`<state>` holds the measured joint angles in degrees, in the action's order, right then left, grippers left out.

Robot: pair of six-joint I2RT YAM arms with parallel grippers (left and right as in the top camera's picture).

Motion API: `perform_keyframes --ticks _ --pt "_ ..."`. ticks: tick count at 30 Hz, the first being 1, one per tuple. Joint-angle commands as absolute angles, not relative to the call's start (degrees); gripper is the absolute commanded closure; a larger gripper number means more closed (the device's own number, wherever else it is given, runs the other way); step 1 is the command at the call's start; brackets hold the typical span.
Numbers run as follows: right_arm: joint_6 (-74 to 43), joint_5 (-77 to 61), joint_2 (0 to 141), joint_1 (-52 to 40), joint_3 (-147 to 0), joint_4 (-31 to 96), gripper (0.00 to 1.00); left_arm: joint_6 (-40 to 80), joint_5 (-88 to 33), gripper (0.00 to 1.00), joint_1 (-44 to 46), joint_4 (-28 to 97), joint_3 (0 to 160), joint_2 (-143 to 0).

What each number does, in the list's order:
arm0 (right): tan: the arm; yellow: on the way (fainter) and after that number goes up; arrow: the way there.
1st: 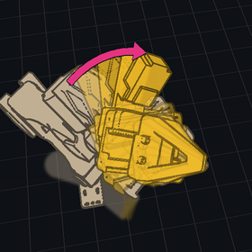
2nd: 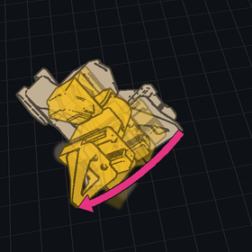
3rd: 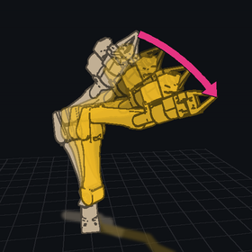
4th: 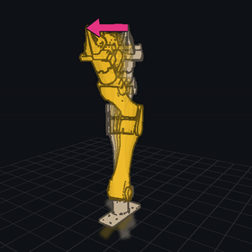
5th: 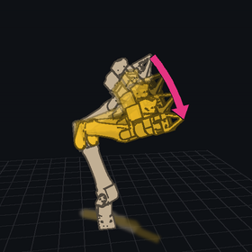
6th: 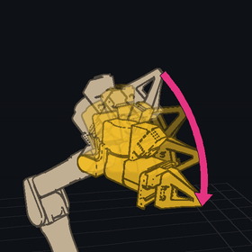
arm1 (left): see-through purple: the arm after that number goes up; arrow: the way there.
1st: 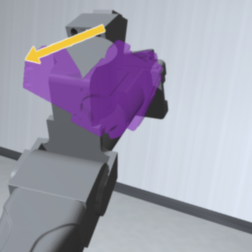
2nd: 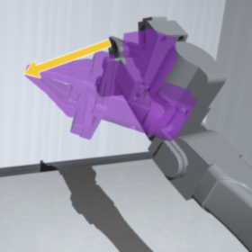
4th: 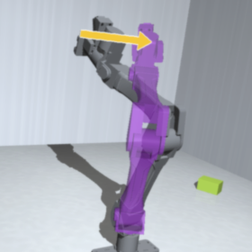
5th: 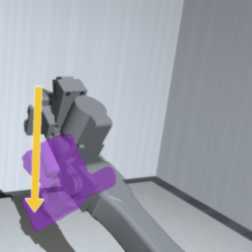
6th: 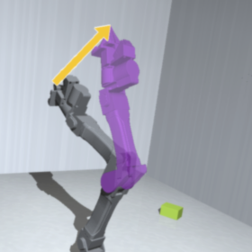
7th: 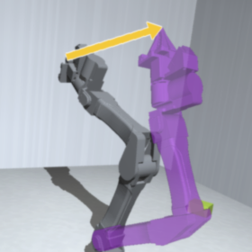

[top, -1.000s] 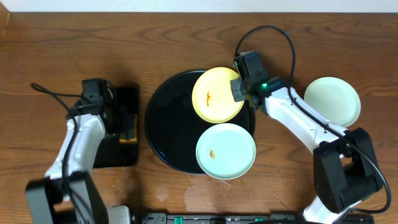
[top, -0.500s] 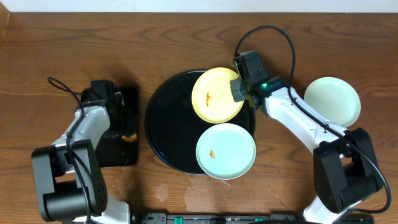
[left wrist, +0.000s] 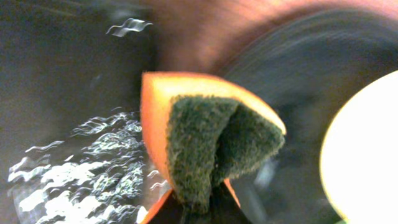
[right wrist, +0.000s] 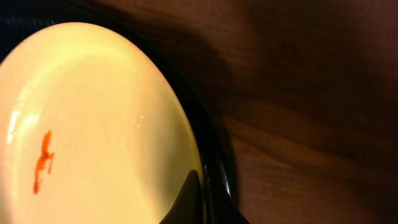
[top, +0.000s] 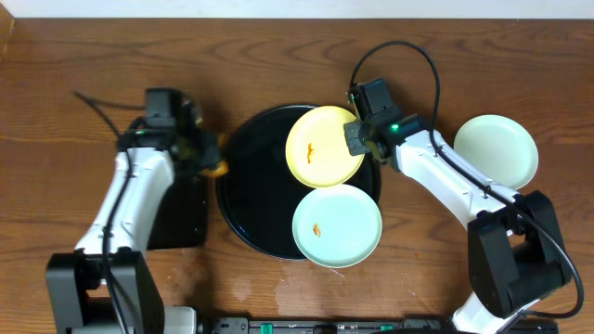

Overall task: Clean dirty plates on tray and stack at the side
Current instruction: 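Move the sponge with the left gripper onto the yellow plate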

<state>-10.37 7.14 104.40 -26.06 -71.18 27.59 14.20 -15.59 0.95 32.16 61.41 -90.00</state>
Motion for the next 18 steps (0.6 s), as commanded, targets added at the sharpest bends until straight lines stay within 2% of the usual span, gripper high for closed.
perform_keyframes --ticks 1,9,18 --pt "-12.29 6.83 103.24 -26.35 -71.44 28.8 0.99 19.99 -19.94 0.92 7.22 27.42 62.0 -91.59" --pt "-13.13 5.74 105.51 -26.35 -71.44 29.26 0.99 28.08 -19.97 0.93 21.32 12.71 62.0 -100.55" --pt "-14.33 5.93 107.26 -26.94 -71.44 27.03 0.99 34.57 -20.25 0.92 26.2 4.82 62.0 -107.63"
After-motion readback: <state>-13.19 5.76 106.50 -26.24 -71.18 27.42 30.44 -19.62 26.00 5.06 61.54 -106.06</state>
